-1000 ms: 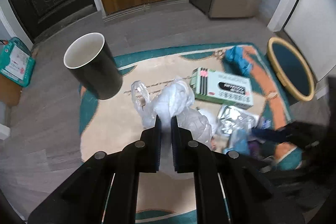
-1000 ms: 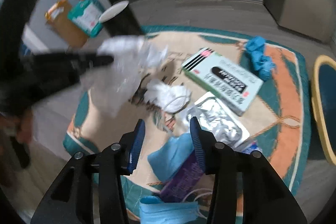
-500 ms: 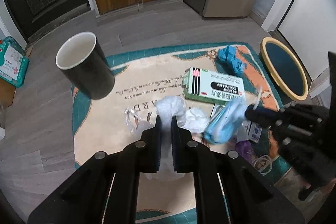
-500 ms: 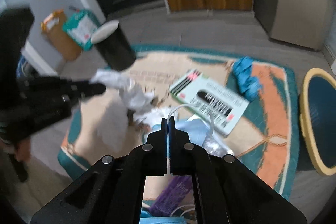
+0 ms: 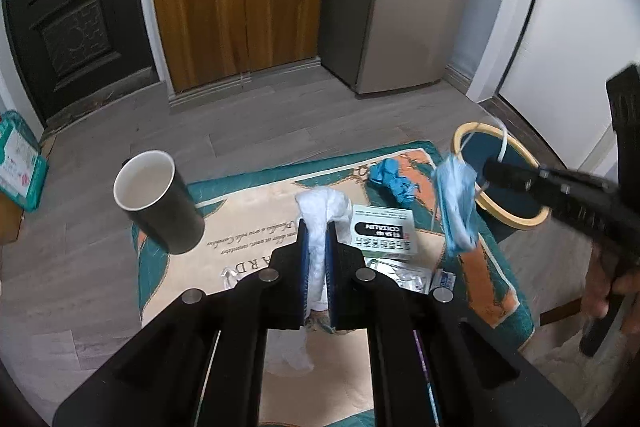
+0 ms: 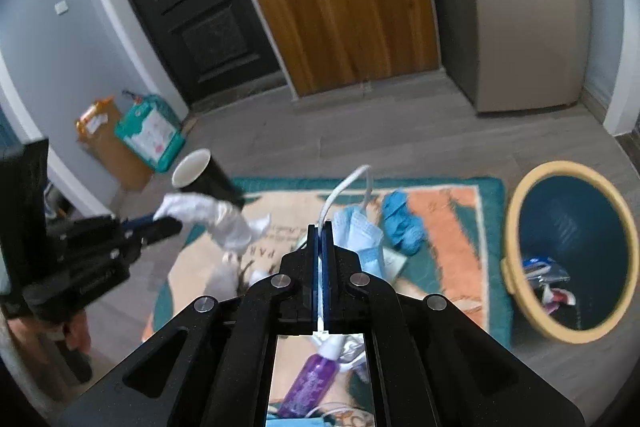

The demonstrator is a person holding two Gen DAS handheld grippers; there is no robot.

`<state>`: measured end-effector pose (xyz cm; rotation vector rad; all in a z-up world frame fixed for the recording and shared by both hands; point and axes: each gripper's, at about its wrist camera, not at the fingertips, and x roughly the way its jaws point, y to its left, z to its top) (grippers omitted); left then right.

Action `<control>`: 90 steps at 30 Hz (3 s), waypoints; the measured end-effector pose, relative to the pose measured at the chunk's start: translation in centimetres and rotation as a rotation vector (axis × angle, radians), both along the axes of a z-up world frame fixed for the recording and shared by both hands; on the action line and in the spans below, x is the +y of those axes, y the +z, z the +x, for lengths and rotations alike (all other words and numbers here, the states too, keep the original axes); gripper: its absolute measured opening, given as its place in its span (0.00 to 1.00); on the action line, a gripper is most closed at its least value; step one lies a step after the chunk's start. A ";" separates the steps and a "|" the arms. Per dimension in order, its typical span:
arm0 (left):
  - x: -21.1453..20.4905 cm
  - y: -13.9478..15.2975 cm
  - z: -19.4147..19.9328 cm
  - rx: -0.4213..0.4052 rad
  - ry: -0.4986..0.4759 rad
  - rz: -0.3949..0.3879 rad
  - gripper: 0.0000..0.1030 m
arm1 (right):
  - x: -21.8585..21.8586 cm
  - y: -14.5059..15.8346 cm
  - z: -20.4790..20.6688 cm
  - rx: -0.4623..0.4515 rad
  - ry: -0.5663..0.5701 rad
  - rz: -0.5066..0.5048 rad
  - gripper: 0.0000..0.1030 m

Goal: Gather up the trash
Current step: 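Carry the tissue and face mask over the teal bin with both grippers, then open both grippers to drop the tissue and mask into the bin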

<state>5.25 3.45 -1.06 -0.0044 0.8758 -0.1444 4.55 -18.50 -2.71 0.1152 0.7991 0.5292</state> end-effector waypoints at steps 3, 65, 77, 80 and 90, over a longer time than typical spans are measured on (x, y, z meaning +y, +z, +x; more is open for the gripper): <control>-0.9 0.8 0.0 -0.016 -0.018 0.007 0.06 | -1.8 1.3 0.2 -0.019 -0.032 0.020 0.02; -31.3 -5.5 14.0 0.076 -0.458 0.098 0.55 | -26.5 -6.6 10.2 0.218 -0.562 0.096 0.05; -27.6 -5.5 14.1 0.066 -0.373 0.079 0.71 | -26.2 -6.4 10.1 0.219 -0.565 0.106 0.39; -26.6 -5.4 14.0 0.063 -0.349 0.072 0.74 | -26.0 -6.4 10.1 0.217 -0.560 0.108 0.50; -23.5 -5.1 13.4 0.037 -0.273 0.065 0.94 | -24.5 -5.2 10.0 0.153 -0.547 0.051 0.92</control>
